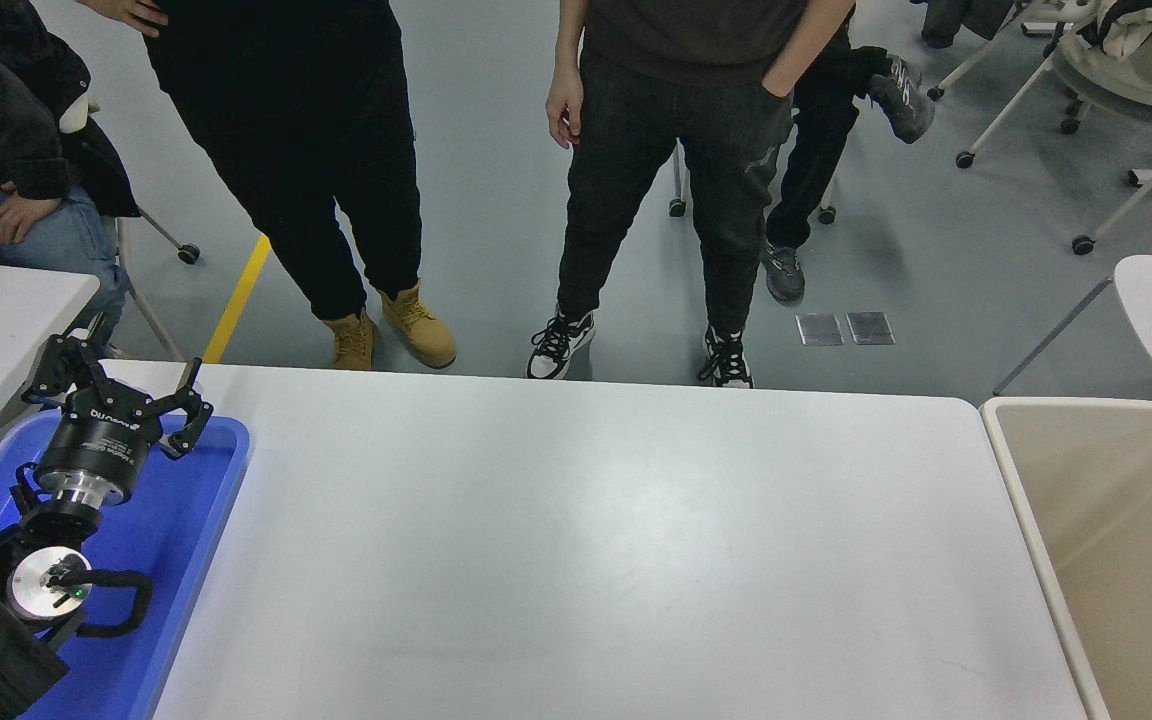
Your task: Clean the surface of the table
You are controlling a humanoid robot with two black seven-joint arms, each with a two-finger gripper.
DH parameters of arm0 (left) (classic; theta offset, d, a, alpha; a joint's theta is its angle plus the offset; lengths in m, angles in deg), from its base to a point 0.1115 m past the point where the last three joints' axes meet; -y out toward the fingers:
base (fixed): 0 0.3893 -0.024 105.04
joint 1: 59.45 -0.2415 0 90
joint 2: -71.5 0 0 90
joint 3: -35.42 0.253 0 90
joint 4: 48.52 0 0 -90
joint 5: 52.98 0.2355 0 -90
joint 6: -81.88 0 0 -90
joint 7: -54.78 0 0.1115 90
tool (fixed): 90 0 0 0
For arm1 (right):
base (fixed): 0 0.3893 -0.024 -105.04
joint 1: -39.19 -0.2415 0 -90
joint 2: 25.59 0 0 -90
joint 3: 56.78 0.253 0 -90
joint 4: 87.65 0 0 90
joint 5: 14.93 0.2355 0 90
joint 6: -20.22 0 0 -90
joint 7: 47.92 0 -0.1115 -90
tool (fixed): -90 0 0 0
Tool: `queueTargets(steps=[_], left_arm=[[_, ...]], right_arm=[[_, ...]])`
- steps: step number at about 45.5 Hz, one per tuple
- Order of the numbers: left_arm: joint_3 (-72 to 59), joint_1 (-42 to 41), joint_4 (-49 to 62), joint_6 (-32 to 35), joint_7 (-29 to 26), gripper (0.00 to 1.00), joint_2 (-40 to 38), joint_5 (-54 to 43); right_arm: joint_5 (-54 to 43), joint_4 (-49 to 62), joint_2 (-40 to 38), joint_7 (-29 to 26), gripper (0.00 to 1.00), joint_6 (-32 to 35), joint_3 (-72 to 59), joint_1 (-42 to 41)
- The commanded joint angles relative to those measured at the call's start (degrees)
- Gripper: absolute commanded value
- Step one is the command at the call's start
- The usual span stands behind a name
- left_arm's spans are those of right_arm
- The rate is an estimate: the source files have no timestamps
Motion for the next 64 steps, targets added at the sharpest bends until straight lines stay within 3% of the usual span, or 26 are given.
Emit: queueTargets(steps=[1,11,16,19,23,26,30,51,64], left_arm=[[0.0,0.0,0.0,0.0,0.0,1.00,0.0,0.0],[0.0,0.0,0.0,0.0,0.0,1.00,0.0,0.0],[0.0,0.0,0.0,0.0,0.0,1.00,0.0,0.0],[0.0,0.0,0.0,0.0,0.0,1.00,0.0,0.0],[0.0,0.0,0.0,0.0,0.0,1.00,0.0,0.0],[0.0,0.0,0.0,0.0,0.0,1.00,0.0,0.0],[0.0,0.0,0.0,0.0,0.0,1.00,0.0,0.0],[0.0,0.0,0.0,0.0,0.0,1.00,0.0,0.0],[0.0,0.0,0.0,0.0,0.0,1.00,0.0,0.0]], right_arm=[[0.1,0.0,0.8,0.2,0.00,-0.1,0.7,0.6],[-0.1,0.0,2.2,0.2,0.00,-0.1,0.2,0.6],[-0.9,0.0,3.0,0.2,0.24,-0.1,-0.2,0.6],[-1.3,-0.1,3.2,0.2,0.45,-0.1,-0.4,0.7],[-1.4,-0.5,3.2,0.2,0.51,0.1,-1.1,0.7],[-1.4,-0.7,3.2,0.2,0.76,0.2,-2.2,0.6],[-1.4,-0.8,3.8,0.1,0.98,0.2,-3.1,0.5],[-1.4,-0.9,4.9,0.1,0.98,0.6,-3.1,-0.3],[-1.4,-9.8,-3.3,0.2,0.98,0.7,-2.9,-12.0]])
